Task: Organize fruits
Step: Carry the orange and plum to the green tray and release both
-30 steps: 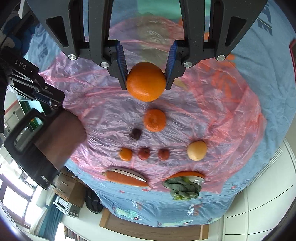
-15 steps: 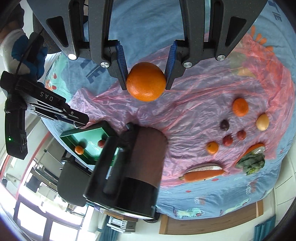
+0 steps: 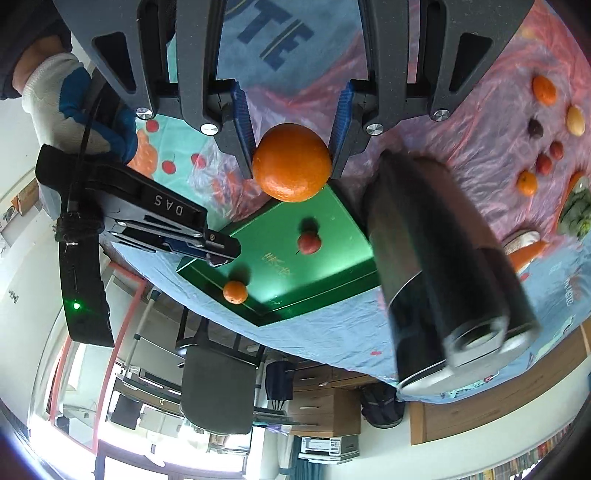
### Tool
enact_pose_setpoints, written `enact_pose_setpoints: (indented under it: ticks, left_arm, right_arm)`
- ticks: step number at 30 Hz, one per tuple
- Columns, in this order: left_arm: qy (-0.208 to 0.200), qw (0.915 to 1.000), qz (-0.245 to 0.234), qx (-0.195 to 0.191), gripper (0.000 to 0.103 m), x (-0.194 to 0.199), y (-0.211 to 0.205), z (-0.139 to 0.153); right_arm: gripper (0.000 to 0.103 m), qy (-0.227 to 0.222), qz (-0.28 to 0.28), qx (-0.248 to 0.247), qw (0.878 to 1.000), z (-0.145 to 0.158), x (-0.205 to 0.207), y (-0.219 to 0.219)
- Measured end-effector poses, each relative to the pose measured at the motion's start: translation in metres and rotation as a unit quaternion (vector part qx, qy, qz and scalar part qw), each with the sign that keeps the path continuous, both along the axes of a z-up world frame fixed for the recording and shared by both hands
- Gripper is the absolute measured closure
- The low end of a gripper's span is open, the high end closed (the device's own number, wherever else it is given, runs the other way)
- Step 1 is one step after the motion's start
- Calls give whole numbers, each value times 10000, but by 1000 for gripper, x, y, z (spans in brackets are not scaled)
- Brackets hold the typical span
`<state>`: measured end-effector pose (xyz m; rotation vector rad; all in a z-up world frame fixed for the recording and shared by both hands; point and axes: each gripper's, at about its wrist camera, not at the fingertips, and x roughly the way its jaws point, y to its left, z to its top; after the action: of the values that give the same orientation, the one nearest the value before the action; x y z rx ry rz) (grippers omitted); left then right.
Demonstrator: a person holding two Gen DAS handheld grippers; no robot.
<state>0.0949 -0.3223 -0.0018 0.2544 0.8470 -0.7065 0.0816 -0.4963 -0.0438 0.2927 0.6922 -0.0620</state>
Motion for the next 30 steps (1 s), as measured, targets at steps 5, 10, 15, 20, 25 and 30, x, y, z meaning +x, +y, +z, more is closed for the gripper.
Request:
enact_pose_setpoints:
  ticks: [5,10,15,20,25,30]
  left_arm:
    - [8,10000,76,-31,69,49,-48,-5]
    - [128,9996,257,50,69,98,-89,-22]
    - [372,9975,535,264,69,137,-117,-58]
    - [522,9946,792,416,69,164,-128,-86]
    - [607,9925,902,559,69,175,-132,-106]
    - [624,9915,934,663,69,174,-132,-114]
  right_arm:
    - [98,-1,-272,-28,9996,-12,24,-42]
    - [98,88,-486,-115,9987,-32,51,-77]
    - [98,255,-594,-261,9976,-53,75,-92]
    - [98,402,-595,-421,9965,-70,89,-100]
    - [97,465,-506,-614,9957,-79,98,-99]
    - [97,542,-462,-770,9945,-83,101,-95]
